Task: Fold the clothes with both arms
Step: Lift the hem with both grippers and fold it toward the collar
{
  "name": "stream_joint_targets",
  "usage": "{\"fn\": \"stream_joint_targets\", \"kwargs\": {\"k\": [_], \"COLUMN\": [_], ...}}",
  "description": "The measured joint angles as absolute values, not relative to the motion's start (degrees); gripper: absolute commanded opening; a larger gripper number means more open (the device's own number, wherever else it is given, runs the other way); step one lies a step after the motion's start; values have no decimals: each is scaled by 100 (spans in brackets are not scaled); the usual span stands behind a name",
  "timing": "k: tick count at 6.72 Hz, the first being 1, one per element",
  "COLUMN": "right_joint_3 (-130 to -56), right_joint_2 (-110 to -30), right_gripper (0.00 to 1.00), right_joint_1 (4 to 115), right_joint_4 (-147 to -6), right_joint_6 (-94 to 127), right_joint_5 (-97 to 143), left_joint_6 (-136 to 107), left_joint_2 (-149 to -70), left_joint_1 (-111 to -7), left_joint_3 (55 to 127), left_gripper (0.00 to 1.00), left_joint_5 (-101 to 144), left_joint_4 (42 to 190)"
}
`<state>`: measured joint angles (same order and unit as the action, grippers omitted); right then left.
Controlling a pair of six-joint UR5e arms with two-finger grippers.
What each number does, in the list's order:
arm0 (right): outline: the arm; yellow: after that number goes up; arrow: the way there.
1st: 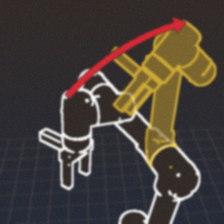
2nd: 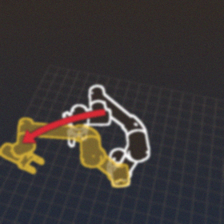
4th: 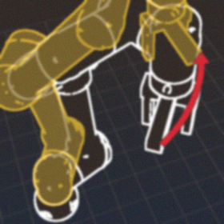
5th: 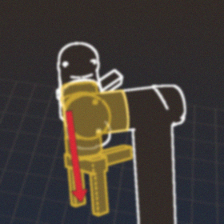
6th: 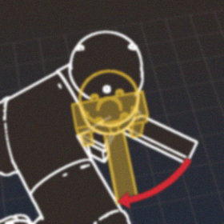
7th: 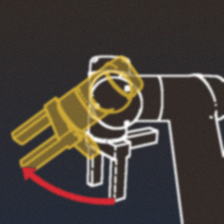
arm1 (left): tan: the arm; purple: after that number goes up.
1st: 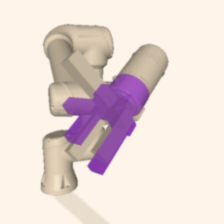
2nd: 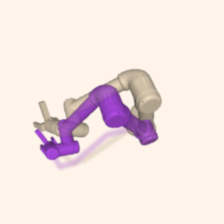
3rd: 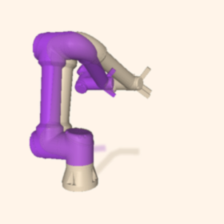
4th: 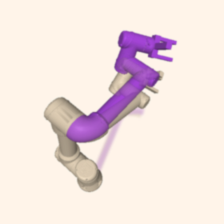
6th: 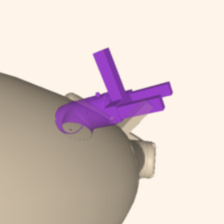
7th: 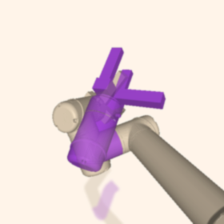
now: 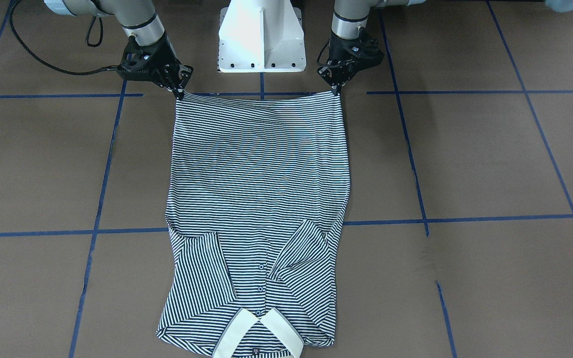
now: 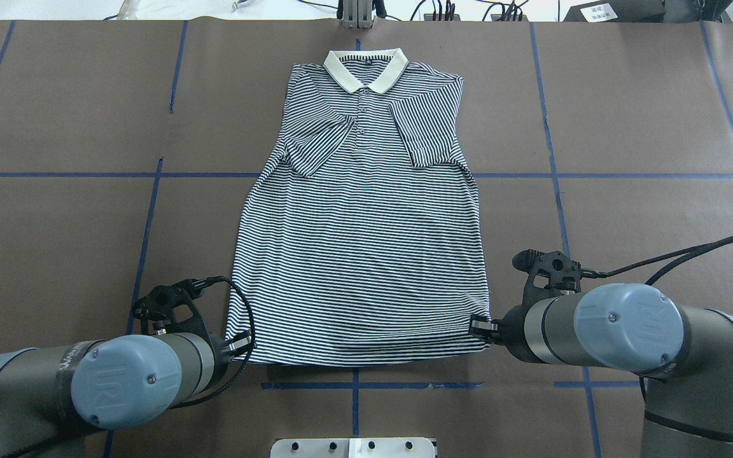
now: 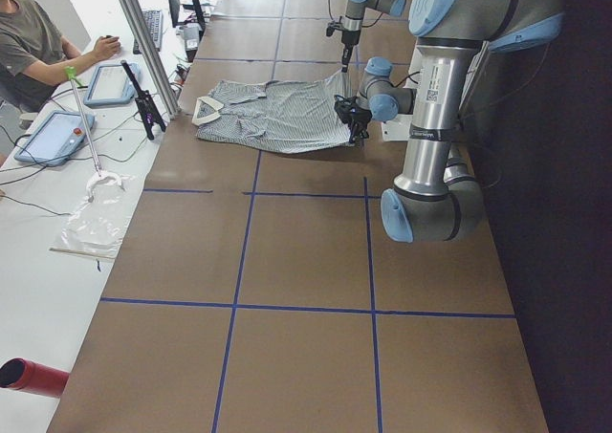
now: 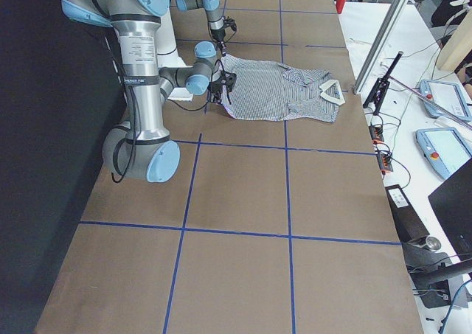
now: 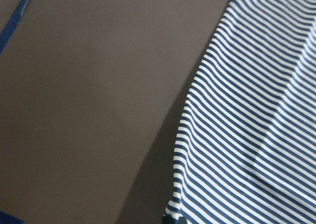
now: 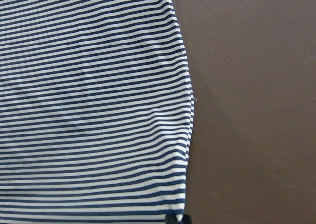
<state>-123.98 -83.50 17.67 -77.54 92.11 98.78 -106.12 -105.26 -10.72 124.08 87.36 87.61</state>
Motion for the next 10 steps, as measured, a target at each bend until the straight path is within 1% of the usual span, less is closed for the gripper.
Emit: {"fn": "stream_joint_targets", "kwargs": {"k": [3,4,5,6,8,9,10], "right_joint_3": [-13282,-13415,-13412,-13277,-12556,-11998,-11388], "right_joint_2": [-8989,-9043,-9042,-8926,-8175,-7710,-7265], "right_gripper": [0,0,0,0,0,0,0], "right_joint_1": [1558,1478,1544,1795,2741,3213,3629], "right_joint_4": [-7719,-7718,-7721,-7735,-7770,-7771,-7756], "right_joint_6": [9117,8915,8518,7950,6530,5934,5493], "right_joint_5": [10383,10438,10453,10463,10524,10562,10569], "left_joint_6": [-10824,-10930,-10916,-10686,-9577,-8960,-8480], "left_joint_2": [-10517,-10527,-10558,-10627,-10897,-11069,-11196], "left_joint_1": [-318,-94,-75,-294,-1420,-2025,-2524], "left_joint_3": [13710,14032,14162,14179,13928,13527,12960], "left_gripper": [0,0,0,0,0,0,0], "left_joint_5": [8939,8971,8981,8983,8998,9001,9001], "left_joint_4": [8012,7859,7803,7795,7820,7919,8217]}}
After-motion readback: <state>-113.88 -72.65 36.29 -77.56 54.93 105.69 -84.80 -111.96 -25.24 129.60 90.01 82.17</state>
